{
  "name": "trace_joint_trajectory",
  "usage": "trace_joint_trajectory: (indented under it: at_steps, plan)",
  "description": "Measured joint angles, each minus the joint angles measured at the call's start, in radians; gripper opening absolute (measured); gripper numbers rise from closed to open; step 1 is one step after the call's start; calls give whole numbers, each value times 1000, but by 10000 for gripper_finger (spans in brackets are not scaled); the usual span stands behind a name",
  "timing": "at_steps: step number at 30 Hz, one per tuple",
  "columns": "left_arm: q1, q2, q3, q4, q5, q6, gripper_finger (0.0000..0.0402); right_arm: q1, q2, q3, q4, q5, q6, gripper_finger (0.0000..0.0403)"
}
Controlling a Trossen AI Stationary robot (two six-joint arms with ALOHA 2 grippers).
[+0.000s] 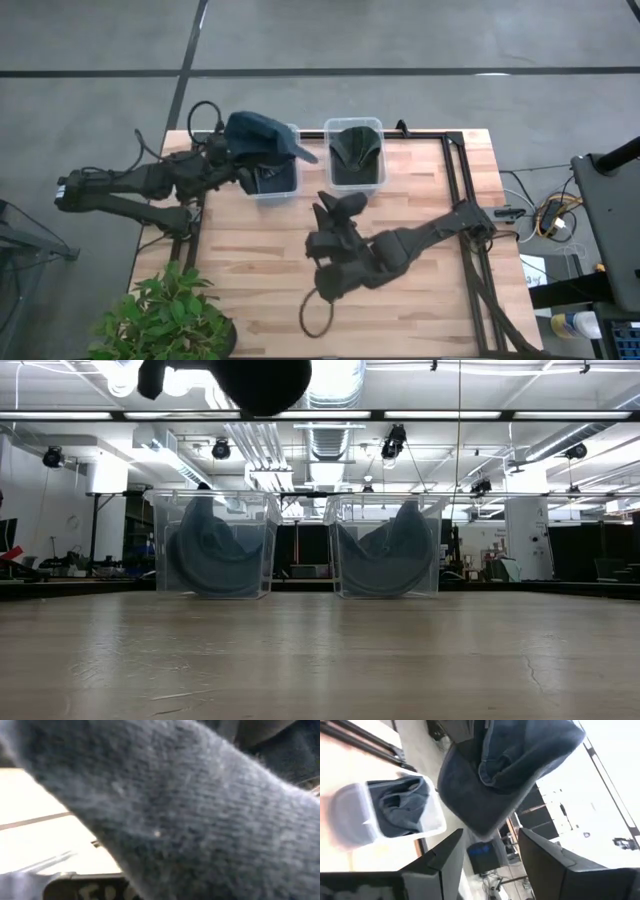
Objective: Pick & Place hat
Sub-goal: Put the blue cap into the left transparent bin
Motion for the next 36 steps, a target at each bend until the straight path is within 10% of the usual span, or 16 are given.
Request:
trace_joint_trajectory:
  at_steps: [15,25,36]
  plan:
    - [129,-1,0,-376,-53,-252,7,79,3,-3,-330,-67,430,185]
    - [429,116,16,-465,337,-355,8,81,3,-22,-359,-174,476,185]
    - [554,278,86,-559,540,-327,9,77,4,-100,-359,-159,476,185]
